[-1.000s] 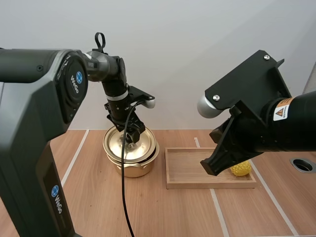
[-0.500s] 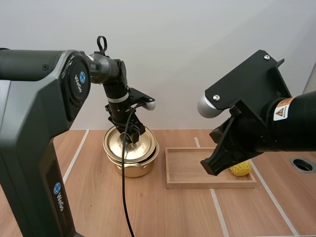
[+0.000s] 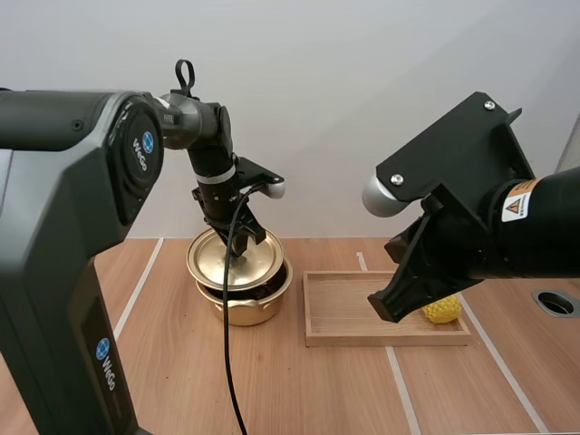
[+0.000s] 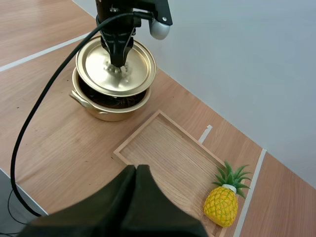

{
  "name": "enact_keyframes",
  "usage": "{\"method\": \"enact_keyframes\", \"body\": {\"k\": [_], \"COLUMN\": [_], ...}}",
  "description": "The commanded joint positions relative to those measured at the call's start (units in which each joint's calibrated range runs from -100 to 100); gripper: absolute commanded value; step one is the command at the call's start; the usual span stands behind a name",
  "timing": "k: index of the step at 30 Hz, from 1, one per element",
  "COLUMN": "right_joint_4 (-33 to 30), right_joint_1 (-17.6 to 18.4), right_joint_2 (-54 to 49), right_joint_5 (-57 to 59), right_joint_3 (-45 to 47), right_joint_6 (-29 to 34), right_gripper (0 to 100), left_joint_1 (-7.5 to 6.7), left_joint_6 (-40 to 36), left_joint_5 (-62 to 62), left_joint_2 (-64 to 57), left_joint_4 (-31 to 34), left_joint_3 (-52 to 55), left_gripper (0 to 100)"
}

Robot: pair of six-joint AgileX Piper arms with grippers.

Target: Open the pot, put the grape inside, and close it

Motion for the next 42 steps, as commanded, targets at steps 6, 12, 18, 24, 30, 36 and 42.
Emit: {"method": "enact_keyframes", "body": {"k": [6,12,18,24,30,36,42], "right_joint_4": [0.09,0.09,0.09,0.09,0.09,0.09,0.09], "right_joint_1": [0.20,0.20,0.20,0.20,0.20,0.20,0.20], "right_joint_2": [-0.42,-0.42,-0.42,-0.42,-0.42,-0.42,-0.42], "right_joint_5": [0.00,0.00,0.00,0.00,0.00,0.00,0.00], "right_joint_3": [0.18,0.18,0.18,0.18,0.18,0.18,0.18], "right_joint_6": [-0.19,-0.19,-0.19,-0.19,-0.19,-0.19,-0.19], "right_gripper": [0,0,0,0,0,0,0], "left_joint_1": [0.12,0.12,0.12,0.12,0.12,0.12,0.12], "left_joint_6": [-0.19,0.55,0.95,0.95,1.07,1.31,1.43], "left_joint_5": [7.70,8.60,8.60,8.60,8.60,8.60,8.60], "left_joint_2": [-2.45,-2.45,-2.30,-0.38,0.79,0.79,0.79], "left_joint_4": [-0.99,-3.61,-4.70,-4.30,-4.41,-4.74,-6.39], "left_joint_3": [-1.97,-1.97,-1.69,-1.65,-0.29,0.81,0.77], "left_gripper": [0,0,0,0,0,0,0]}}
